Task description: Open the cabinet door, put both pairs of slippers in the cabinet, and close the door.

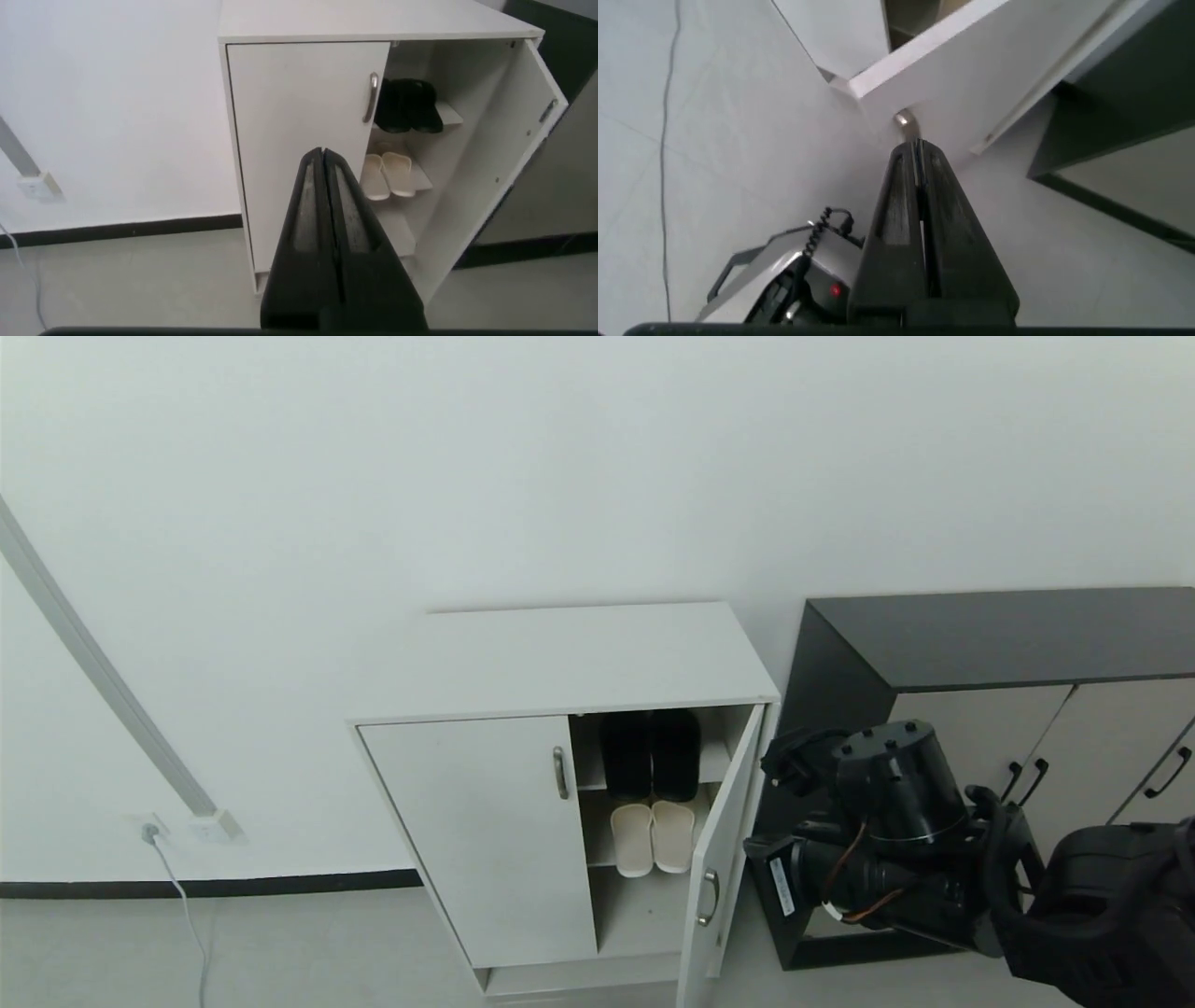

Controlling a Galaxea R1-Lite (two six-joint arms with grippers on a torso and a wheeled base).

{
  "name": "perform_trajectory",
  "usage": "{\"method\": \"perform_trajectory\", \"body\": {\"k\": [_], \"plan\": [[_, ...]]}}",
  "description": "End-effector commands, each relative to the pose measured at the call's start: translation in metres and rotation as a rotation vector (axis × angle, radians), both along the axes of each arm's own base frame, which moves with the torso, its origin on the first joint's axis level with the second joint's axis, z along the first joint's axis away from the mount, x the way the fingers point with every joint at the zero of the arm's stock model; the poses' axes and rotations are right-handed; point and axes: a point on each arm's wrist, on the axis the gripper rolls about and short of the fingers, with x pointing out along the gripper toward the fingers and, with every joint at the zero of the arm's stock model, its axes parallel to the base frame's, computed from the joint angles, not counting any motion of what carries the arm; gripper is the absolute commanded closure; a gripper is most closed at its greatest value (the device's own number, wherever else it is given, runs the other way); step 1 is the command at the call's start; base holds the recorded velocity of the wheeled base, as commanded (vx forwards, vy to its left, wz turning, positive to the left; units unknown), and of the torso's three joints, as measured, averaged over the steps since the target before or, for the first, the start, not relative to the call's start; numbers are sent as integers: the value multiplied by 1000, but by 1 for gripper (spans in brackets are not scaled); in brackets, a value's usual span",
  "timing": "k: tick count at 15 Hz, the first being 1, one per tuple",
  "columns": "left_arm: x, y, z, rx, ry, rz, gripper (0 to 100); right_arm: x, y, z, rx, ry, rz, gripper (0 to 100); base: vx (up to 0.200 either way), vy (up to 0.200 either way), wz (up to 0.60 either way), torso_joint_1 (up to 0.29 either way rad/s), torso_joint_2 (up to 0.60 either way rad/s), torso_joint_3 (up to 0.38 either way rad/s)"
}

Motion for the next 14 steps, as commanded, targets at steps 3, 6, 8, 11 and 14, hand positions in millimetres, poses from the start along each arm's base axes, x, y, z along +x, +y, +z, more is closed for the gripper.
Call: {"method": "perform_trajectory", "body": {"k": [3,6,8,11,14], "plan": [[0,0,0,-2,1,2,100,7,8,-21,-39,47,3,100,0,0,0,0,0,0],[0,0,0,-4,1,2,100,20,19,-34,-18,21,1,100,0,0,0,0,0,0],[0,0,0,-4,1,2,100,27,25,-42,-12,16,-2,100,0,0,0,0,0,0],[0,0,0,-4,1,2,100,38,32,-49,10,-4,-9,100,0,0,0,0,0,0],[0,0,0,-4,1,2,100,51,37,-59,38,-31,-25,100,0,0,0,0,0,0]]}}
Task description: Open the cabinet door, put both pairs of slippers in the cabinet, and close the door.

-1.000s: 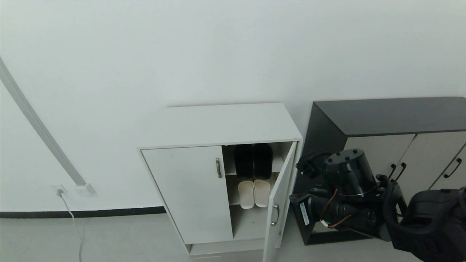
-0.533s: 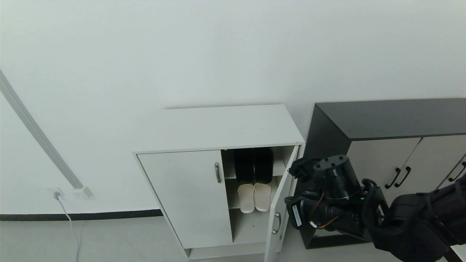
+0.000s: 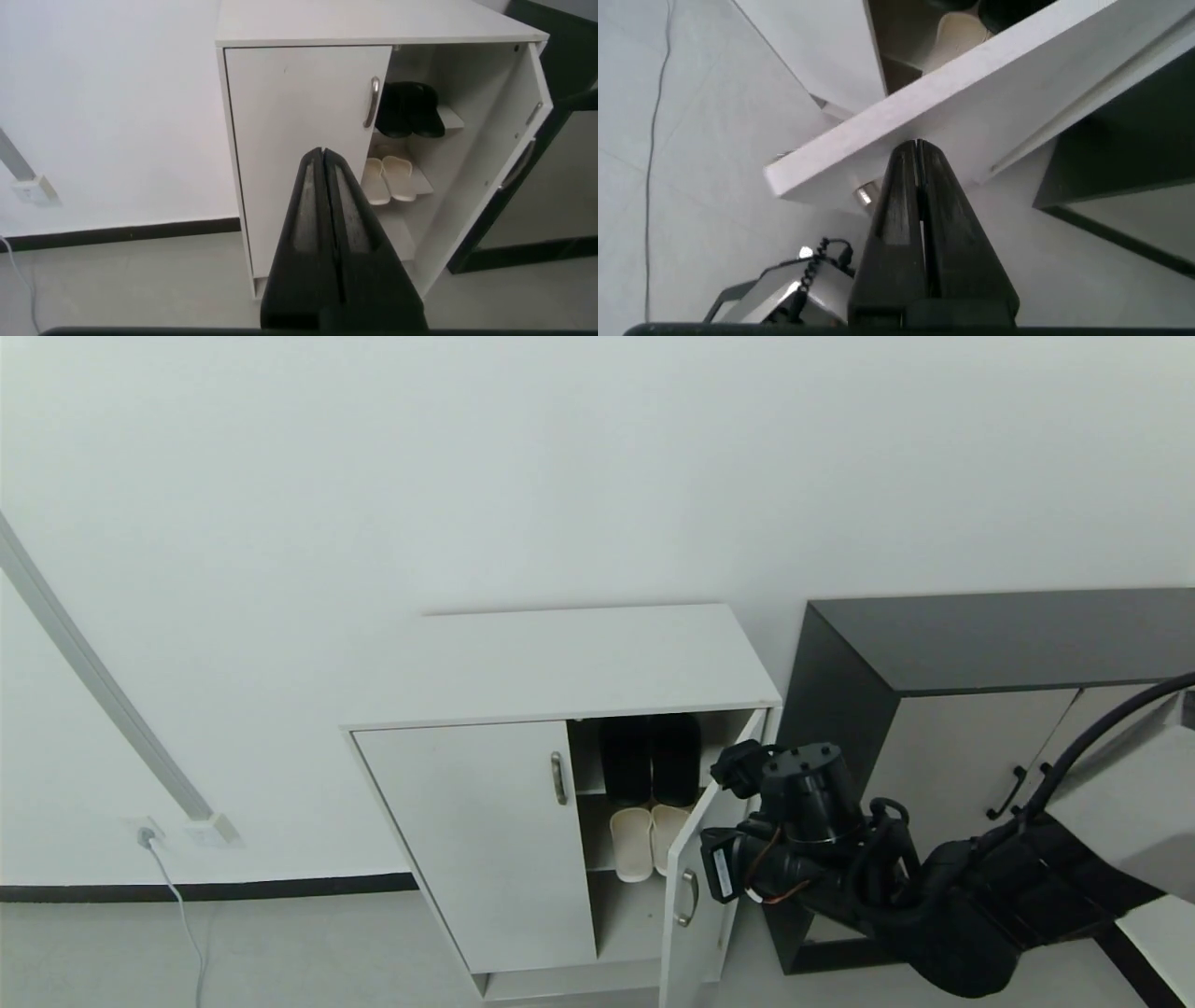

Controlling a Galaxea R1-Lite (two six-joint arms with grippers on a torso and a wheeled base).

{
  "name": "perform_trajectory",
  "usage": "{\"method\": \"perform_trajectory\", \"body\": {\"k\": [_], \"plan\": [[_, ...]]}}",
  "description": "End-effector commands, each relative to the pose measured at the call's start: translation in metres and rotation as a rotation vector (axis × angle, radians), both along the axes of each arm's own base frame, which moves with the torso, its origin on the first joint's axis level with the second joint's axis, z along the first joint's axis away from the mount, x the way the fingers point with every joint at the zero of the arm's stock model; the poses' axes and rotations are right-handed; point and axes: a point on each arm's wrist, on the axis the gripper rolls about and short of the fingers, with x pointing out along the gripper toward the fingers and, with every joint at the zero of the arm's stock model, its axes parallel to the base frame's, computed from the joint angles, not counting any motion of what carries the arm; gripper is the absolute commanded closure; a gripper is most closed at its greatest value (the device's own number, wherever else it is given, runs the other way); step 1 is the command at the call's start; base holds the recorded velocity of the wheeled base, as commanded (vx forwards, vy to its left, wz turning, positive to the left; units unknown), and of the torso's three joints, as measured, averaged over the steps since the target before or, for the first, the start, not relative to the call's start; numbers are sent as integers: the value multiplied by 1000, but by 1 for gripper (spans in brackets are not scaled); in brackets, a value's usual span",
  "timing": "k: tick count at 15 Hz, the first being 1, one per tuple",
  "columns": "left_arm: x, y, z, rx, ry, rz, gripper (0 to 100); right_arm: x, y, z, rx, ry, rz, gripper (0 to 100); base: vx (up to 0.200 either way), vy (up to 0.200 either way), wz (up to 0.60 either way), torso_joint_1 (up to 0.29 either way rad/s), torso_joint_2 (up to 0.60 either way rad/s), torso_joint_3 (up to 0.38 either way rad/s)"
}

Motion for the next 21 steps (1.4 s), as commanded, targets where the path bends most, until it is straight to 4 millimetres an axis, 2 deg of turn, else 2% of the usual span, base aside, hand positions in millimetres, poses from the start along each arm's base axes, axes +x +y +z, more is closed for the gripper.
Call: {"method": "perform_trajectory", "body": {"k": [1,13,16,21], "plan": [[0,0,0,0,1,0,100,10,6,-19,-11,11,-7,100,0,0,0,0,0,0],[0,0,0,-2,1,0,100,96,26,-57,92,-115,-99,100,0,0,0,0,0,0],[0,0,0,-2,1,0,100,112,27,-64,102,-134,-116,100,0,0,0,0,0,0],[0,0,0,-2,1,0,100,128,28,-69,118,-157,-133,100,0,0,0,0,0,0]]}}
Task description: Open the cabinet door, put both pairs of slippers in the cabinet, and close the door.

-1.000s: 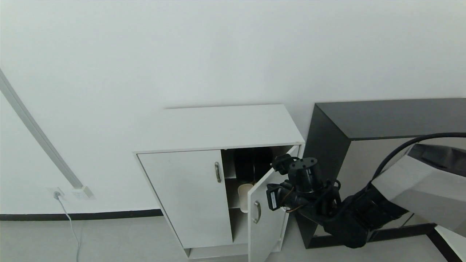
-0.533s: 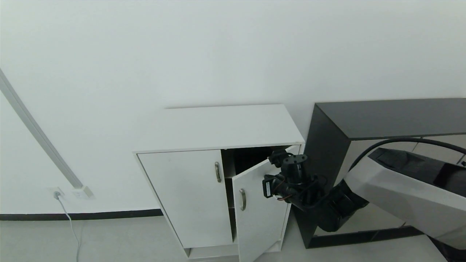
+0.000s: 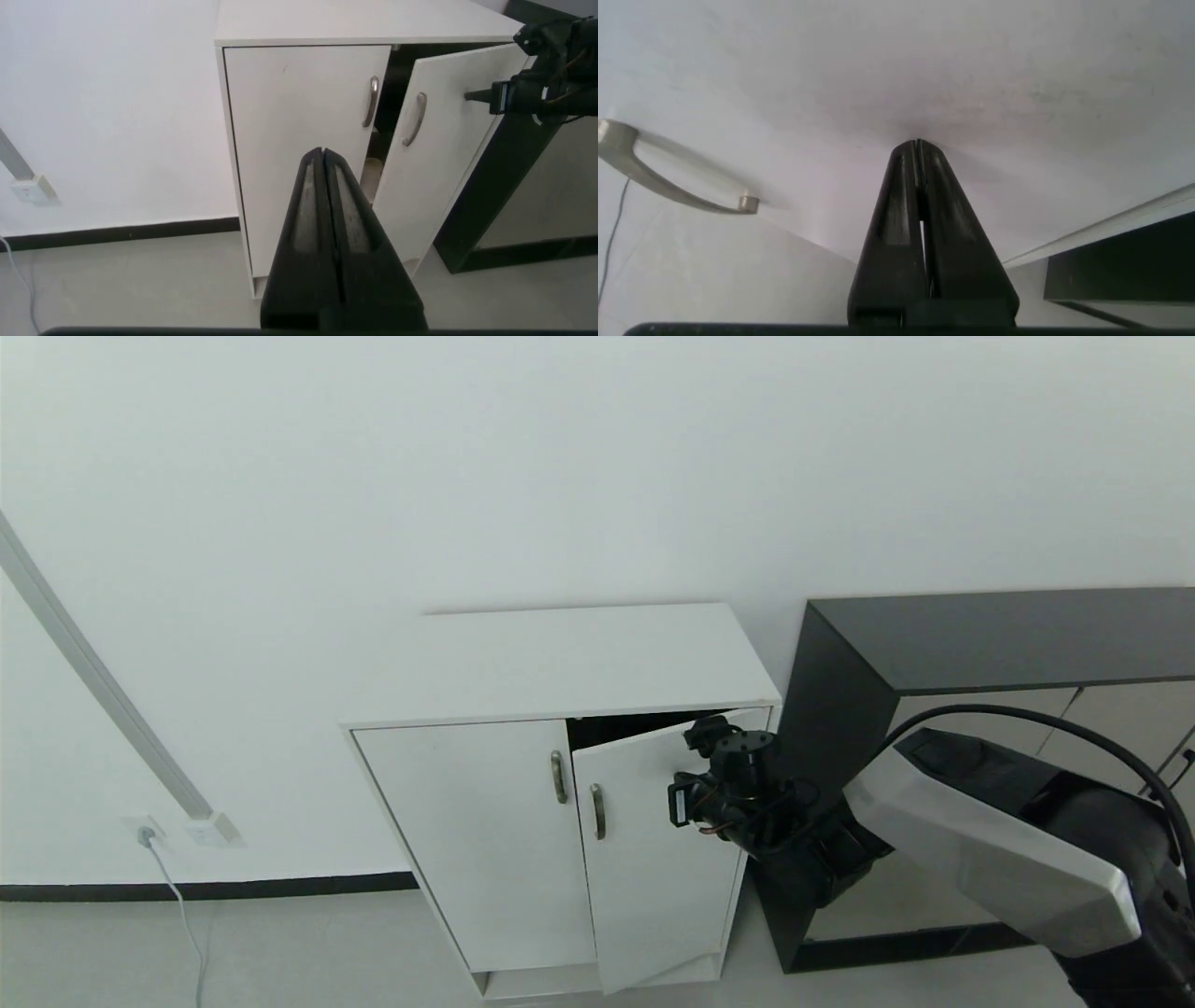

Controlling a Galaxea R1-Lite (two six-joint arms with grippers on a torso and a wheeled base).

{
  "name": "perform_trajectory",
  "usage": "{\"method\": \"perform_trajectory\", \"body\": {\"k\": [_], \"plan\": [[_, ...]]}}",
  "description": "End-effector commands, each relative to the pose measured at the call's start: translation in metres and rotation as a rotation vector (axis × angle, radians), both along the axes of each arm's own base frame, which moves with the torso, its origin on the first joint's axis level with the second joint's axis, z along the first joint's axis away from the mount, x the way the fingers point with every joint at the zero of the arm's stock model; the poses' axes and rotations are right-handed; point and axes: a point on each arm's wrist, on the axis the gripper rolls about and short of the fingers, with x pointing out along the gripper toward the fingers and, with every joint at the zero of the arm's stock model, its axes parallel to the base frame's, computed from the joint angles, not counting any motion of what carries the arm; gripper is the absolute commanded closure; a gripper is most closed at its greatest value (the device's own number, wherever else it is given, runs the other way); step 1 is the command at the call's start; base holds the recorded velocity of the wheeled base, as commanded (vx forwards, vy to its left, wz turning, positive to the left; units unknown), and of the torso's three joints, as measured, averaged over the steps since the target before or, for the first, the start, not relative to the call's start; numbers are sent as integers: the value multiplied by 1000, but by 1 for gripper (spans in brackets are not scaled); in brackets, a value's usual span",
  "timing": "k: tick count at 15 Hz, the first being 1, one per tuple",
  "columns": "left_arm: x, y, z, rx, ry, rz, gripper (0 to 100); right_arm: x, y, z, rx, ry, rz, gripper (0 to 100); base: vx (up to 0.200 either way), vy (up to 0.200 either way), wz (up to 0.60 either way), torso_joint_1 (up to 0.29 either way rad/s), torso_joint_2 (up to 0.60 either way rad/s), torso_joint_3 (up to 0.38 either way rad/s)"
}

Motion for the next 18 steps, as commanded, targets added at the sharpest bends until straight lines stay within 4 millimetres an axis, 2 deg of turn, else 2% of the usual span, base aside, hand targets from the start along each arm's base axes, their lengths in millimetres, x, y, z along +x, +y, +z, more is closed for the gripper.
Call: {"method": "perform_trajectory", "body": {"k": [1,9,18], "plan": [[0,0,0,0,1,0,100,5,-1,-8,-4,6,-7,100,0,0,0,0,0,0],[0,0,0,0,1,0,100,30,-10,-12,13,-29,-48,100,0,0,0,0,0,0],[0,0,0,0,1,0,100,34,-9,-10,12,-28,-52,100,0,0,0,0,0,0]]}}
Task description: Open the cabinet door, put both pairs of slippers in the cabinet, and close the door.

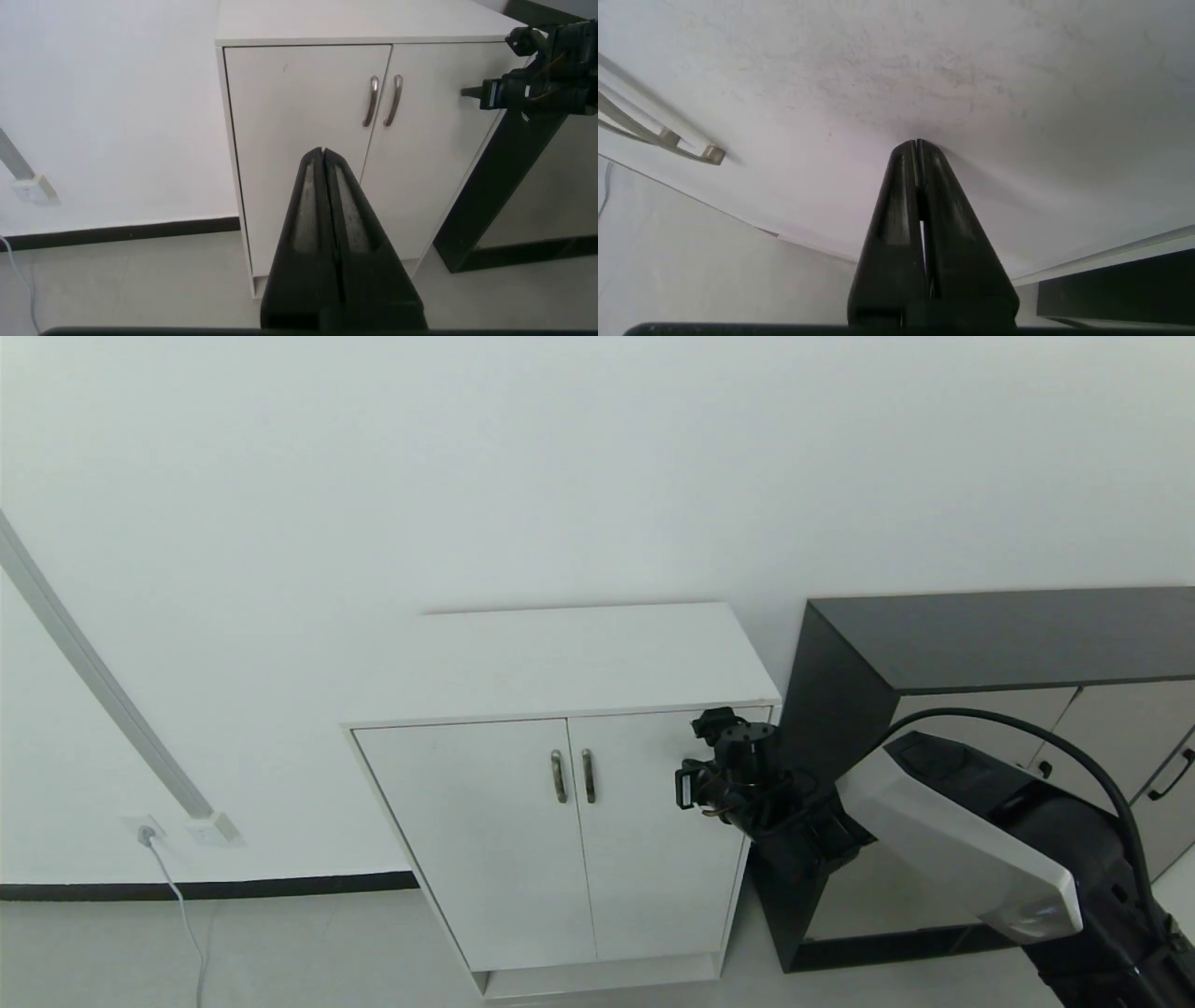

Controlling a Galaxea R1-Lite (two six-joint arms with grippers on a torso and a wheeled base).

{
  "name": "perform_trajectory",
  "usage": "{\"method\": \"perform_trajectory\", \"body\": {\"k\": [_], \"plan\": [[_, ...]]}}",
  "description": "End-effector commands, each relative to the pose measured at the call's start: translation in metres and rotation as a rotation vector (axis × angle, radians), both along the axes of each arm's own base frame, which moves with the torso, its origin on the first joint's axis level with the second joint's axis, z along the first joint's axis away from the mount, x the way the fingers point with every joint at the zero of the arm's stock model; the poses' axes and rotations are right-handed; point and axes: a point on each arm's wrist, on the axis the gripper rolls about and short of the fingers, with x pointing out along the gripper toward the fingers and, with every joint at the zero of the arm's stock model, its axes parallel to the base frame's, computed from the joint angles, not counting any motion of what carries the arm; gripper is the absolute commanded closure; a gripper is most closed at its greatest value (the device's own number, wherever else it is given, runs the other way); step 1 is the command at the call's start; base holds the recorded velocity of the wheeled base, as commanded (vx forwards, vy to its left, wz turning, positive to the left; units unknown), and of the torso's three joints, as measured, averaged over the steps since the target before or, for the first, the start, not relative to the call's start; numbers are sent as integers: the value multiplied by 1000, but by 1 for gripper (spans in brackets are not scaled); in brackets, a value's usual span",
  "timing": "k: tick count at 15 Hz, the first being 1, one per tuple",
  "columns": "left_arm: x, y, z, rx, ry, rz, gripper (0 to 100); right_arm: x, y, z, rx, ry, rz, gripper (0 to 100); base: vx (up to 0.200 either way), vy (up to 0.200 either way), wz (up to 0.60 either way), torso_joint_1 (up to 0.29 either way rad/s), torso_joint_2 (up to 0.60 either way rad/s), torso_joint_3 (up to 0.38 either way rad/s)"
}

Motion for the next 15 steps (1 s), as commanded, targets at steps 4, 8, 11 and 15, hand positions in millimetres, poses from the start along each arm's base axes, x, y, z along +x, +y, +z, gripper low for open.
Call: {"method": "perform_trajectory", "body": {"k": [4,8,11,15], "plan": [[0,0,0,0,1,0,100,0,1,-1,0,0,1,100,0,0,0,0,0,0],[0,0,0,0,1,0,100,2,2,2,-2,4,1,100,0,0,0,0,0,0],[0,0,0,0,1,0,100,4,3,3,-3,5,1,100,0,0,0,0,0,0],[0,0,0,0,1,0,100,-2,3,10,-2,3,5,100,0,0,0,0,0,0]]}}
